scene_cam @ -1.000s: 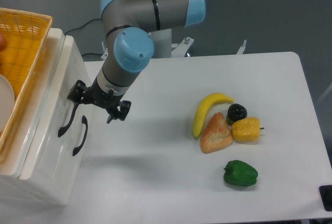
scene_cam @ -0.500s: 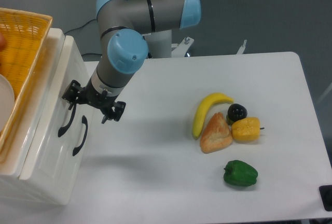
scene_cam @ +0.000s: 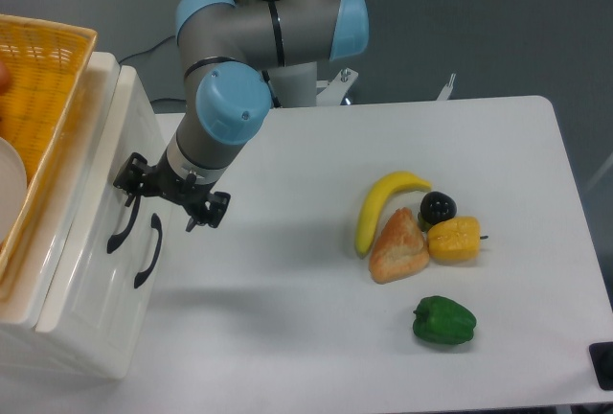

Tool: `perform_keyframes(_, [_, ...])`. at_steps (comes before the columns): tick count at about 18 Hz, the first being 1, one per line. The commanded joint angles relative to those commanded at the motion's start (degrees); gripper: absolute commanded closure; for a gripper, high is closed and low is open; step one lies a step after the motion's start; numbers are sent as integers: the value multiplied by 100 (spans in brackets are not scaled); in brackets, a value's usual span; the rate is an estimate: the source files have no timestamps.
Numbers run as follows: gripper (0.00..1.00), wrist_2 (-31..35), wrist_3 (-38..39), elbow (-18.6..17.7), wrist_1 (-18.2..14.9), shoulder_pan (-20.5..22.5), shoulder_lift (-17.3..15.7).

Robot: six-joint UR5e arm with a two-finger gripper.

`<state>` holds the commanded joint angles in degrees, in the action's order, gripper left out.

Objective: Slide open the top white drawer
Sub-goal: 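Close the gripper on the upper drawer's black handle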

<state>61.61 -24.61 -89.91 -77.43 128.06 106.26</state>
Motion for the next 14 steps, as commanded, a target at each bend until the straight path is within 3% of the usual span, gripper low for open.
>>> perform_keyframes(14, [9, 141, -35, 35, 114, -70, 35])
